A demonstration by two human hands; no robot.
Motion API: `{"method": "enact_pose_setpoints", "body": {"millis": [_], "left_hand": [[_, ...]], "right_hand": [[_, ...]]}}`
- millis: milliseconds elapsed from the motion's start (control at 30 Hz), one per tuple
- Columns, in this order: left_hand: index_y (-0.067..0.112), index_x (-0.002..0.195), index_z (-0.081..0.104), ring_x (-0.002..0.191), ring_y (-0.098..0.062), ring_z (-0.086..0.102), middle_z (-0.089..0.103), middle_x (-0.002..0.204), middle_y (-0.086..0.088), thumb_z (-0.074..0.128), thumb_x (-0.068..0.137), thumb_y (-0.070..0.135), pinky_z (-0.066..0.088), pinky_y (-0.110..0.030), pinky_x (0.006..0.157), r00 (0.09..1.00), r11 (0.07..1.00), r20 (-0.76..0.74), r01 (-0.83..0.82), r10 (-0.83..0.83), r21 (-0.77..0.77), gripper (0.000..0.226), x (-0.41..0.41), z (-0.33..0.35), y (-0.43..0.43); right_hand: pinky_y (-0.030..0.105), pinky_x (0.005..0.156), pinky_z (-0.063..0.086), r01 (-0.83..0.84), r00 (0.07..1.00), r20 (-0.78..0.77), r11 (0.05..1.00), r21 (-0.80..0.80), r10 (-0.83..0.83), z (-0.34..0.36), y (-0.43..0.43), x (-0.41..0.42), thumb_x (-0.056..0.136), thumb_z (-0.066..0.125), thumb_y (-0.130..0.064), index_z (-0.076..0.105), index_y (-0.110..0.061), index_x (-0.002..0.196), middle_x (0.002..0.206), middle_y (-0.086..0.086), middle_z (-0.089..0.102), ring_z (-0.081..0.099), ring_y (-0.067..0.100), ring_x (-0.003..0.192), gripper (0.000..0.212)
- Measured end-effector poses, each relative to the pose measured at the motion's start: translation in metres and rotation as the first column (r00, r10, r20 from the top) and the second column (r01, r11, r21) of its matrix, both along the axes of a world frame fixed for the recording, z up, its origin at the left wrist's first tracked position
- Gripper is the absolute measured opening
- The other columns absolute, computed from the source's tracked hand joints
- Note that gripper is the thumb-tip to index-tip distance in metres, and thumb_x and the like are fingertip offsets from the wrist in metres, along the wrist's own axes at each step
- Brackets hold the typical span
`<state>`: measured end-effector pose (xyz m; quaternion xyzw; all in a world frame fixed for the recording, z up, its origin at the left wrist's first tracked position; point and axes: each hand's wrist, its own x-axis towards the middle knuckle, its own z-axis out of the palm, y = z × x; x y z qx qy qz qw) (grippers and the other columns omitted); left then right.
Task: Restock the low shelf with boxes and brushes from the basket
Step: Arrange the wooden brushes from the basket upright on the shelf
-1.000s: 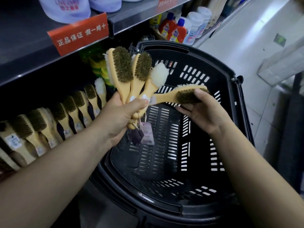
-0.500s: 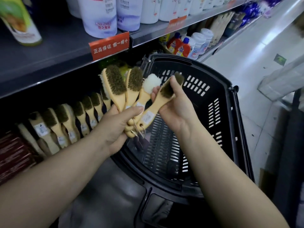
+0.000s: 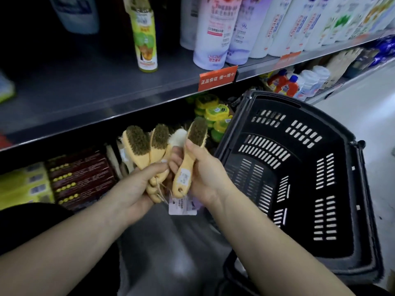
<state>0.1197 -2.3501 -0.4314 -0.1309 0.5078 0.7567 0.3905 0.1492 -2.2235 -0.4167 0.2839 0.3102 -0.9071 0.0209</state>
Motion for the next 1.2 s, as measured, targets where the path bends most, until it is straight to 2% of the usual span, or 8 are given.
{"method": "enact_pose_setpoints", "body": {"millis": [167, 367, 633, 767, 967, 1033, 1100, 1200], "left_hand": [[0.009, 0.112, 0.063, 0.071, -0.02, 0.063, 0.067, 0.091, -0.011, 0.06, 0.084, 0.01, 0.053, -0.036, 0.071, 0.988, 0.983, 0.045, -0.145, 0.15, -0.111, 0.027, -0.028, -0.022, -0.039], [0.011, 0.077, 0.057, 0.055, -0.016, 0.044, 0.054, 0.066, -0.005, 0.066, 0.079, 0.011, 0.034, -0.027, 0.054, 0.923, 0.859, 0.001, -0.358, 0.385, -0.366, 0.01, -0.049, -0.051, -0.072], [0.013, 0.086, 0.055, 0.054, -0.016, 0.051, 0.057, 0.067, -0.005, 0.069, 0.078, 0.012, 0.042, -0.029, 0.055, 0.904, 0.838, -0.01, -0.401, 0.428, -0.37, 0.016, -0.065, -0.06, -0.072], [0.014, 0.096, 0.057, 0.054, -0.014, 0.052, 0.059, 0.07, -0.003, 0.071, 0.078, 0.017, 0.043, -0.025, 0.052, 0.901, 0.853, 0.008, -0.407, 0.433, -0.326, 0.023, -0.071, -0.062, -0.061], [0.018, 0.078, 0.062, 0.052, -0.013, 0.052, 0.059, 0.061, 0.0, 0.07, 0.079, 0.017, 0.038, -0.027, 0.058, 0.92, 0.887, 0.042, -0.362, 0.389, -0.285, 0.008, -0.072, -0.066, -0.053], [0.018, 0.077, 0.063, 0.052, -0.012, 0.051, 0.059, 0.06, 0.0, 0.07, 0.08, 0.017, 0.038, -0.027, 0.057, 0.916, 0.889, 0.079, -0.358, 0.394, -0.284, 0.007, -0.073, -0.068, -0.051], [0.017, 0.077, 0.062, 0.048, -0.009, 0.053, 0.06, 0.056, 0.002, 0.07, 0.079, 0.016, 0.041, -0.025, 0.057, 0.909, 0.889, 0.105, -0.363, 0.404, -0.28, 0.009, -0.075, -0.069, -0.048], [0.016, 0.074, 0.06, 0.05, -0.01, 0.05, 0.057, 0.056, 0.0, 0.071, 0.079, 0.015, 0.041, -0.025, 0.058, 0.901, 0.881, 0.099, -0.381, 0.421, -0.28, 0.012, -0.077, -0.071, -0.041]], "right_hand": [[0.022, 0.054, 0.056, -0.117, 0.983, 0.132, 0.991, -0.067, 0.125, -0.021, -0.039, -0.015, 0.091, 0.04, 0.009, 0.061, 0.008, 0.091, 0.07, 0.011, 0.065, 0.065, 0.014, 0.057, 0.022], [0.018, 0.04, 0.046, -0.09, 0.951, 0.298, 0.996, 0.001, 0.086, -0.074, -0.059, -0.026, 0.097, 0.047, -0.015, 0.059, 0.0, 0.086, 0.055, 0.005, 0.062, 0.054, 0.01, 0.04, 0.022], [0.021, 0.042, 0.041, -0.038, 0.925, 0.376, 0.968, 0.248, -0.06, -0.134, -0.049, -0.058, 0.089, 0.037, -0.002, 0.059, -0.003, 0.082, 0.05, 0.001, 0.059, 0.051, 0.013, 0.043, 0.023], [0.019, 0.04, 0.041, -0.042, 0.906, 0.407, 0.935, 0.353, -0.113, -0.154, -0.038, -0.086, 0.096, 0.041, -0.012, 0.053, -0.007, 0.109, 0.059, 0.003, 0.056, 0.05, 0.011, 0.04, 0.019], [0.025, 0.051, 0.033, -0.18, 0.903, 0.425, 0.839, 0.513, -0.066, -0.172, -0.019, -0.122, 0.092, 0.032, -0.009, 0.049, -0.023, 0.127, 0.071, 0.001, 0.053, 0.041, 0.015, 0.056, 0.041], [0.02, 0.048, 0.036, -0.222, 0.899, 0.437, 0.82, 0.528, -0.039, -0.176, -0.017, -0.131, 0.095, 0.031, -0.008, 0.049, -0.019, 0.132, 0.092, -0.003, 0.055, 0.042, 0.012, 0.066, 0.043], [0.018, 0.06, 0.039, -0.298, 0.887, 0.461, 0.747, 0.595, -0.014, -0.183, -0.016, -0.135, 0.098, 0.035, -0.013, 0.048, -0.019, 0.133, 0.106, -0.004, 0.054, 0.045, 0.01, 0.08, 0.038], [0.025, 0.059, 0.036, -0.364, 0.883, 0.469, 0.646, 0.671, 0.011, -0.199, -0.016, -0.136, 0.097, 0.038, -0.015, 0.045, -0.015, 0.132, 0.08, 0.0, 0.053, 0.048, 0.016, 0.072, 0.036]]}}
